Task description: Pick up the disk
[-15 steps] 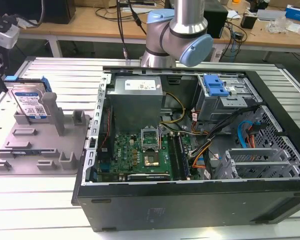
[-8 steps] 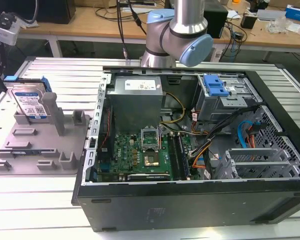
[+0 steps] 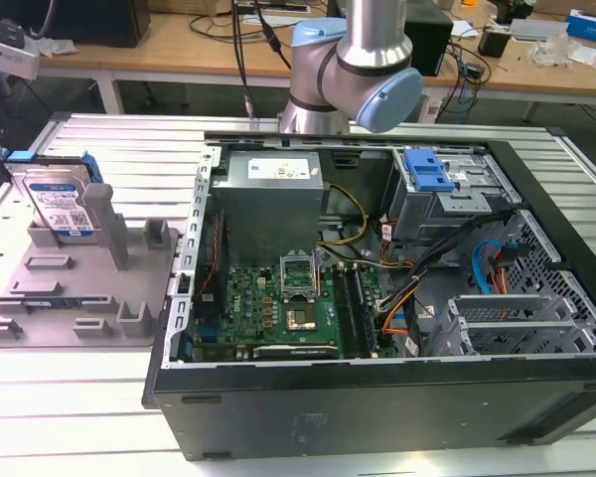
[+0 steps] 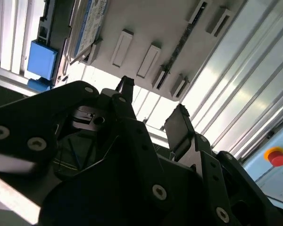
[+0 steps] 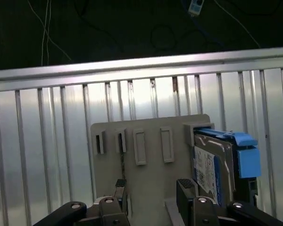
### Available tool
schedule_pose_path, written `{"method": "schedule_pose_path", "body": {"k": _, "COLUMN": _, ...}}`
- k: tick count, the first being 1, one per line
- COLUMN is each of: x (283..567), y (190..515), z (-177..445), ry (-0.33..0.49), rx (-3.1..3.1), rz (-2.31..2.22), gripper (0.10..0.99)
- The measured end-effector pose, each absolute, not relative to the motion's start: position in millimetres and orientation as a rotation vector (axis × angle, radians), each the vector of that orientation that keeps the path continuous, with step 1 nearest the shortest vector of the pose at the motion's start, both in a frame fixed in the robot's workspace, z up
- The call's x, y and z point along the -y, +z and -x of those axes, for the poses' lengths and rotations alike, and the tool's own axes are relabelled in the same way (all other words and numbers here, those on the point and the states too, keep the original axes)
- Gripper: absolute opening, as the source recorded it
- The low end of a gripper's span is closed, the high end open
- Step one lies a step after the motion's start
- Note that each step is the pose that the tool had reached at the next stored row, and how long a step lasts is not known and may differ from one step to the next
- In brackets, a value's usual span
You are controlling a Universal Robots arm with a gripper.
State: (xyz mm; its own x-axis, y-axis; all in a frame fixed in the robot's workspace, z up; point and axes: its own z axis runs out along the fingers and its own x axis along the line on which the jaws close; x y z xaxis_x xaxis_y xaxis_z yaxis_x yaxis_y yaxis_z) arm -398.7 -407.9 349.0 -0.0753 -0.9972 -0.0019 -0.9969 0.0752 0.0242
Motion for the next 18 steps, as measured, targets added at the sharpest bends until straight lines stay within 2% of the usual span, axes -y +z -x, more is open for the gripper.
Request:
{"method": "schedule_pose_path", "body": {"k": 7, "x": 396, "y": 349, "z": 401, "ry": 0.0, "rx": 2.283, "rz": -2.13, "gripper": 0.541}}
{"method": "schedule_pose_path", "body": {"k": 11, "x": 373, "y": 349, "z": 401, "ry": 0.043, "rx": 2.283, "rz": -2.148, "gripper": 0.541}}
{"method": "schedule_pose_path", "body": {"k": 18, "x": 333, "y": 349, "z": 402, "ry": 0.055, "rx": 2.278, "rz": -2.151, "gripper": 0.541}}
